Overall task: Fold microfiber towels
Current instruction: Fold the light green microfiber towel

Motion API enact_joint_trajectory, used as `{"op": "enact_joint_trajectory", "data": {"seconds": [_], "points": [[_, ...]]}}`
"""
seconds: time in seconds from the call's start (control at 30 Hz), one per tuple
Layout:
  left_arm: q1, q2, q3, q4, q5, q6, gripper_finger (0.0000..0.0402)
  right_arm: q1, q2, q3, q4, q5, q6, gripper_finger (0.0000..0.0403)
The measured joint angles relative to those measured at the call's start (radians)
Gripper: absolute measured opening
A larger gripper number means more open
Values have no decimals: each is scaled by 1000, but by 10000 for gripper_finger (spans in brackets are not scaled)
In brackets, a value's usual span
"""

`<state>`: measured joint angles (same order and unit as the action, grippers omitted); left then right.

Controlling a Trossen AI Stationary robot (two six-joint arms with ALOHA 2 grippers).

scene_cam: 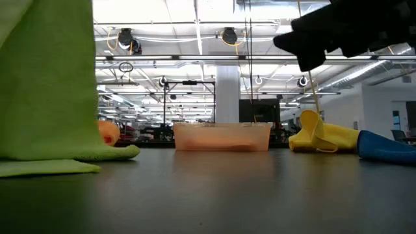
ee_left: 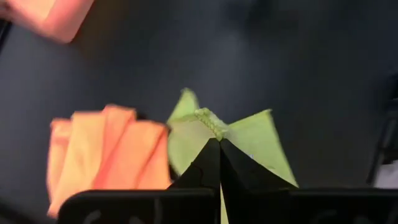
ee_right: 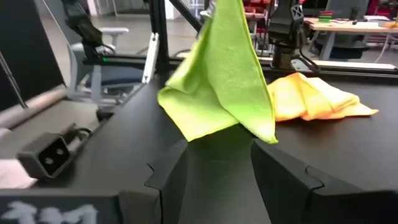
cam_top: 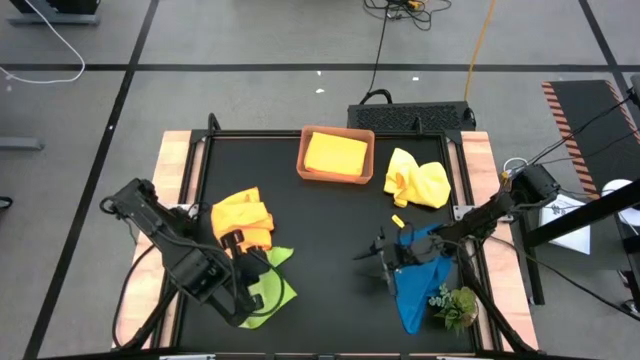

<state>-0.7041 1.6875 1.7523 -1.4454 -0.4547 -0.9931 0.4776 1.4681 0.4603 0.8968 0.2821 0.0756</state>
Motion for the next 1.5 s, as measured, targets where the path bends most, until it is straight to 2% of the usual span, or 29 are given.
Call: {"op": "enact_joint_trajectory", "data": {"seconds": [0.2,0.33,0.43,0.67,0.83,1.0,1.13,1.23,1.5], "points": [[5,3,-2,193,0,134,0,-39,40,6,-8,-83,-10,171],[-1,24,-2,405,15,286,0,-79,110,8,64,-182,-12,171],[-5,46,-2,495,43,379,0,-105,186,42,103,-250,-51,173],[-6,90,-2,499,97,376,0,-146,397,242,42,-307,-159,177],[-12,98,-3,501,106,341,0,-175,491,358,-113,-308,-210,207],[-25,101,-3,485,100,336,0,-185,513,361,-179,-311,-218,247],[-31,101,-3,474,91,329,0,-176,511,341,-202,-282,-242,261],[-31,101,-2,475,90,329,0,-175,511,332,-203,-216,-248,258],[-30,101,-3,476,88,317,0,-196,512,331,-195,-229,-312,207]]}}
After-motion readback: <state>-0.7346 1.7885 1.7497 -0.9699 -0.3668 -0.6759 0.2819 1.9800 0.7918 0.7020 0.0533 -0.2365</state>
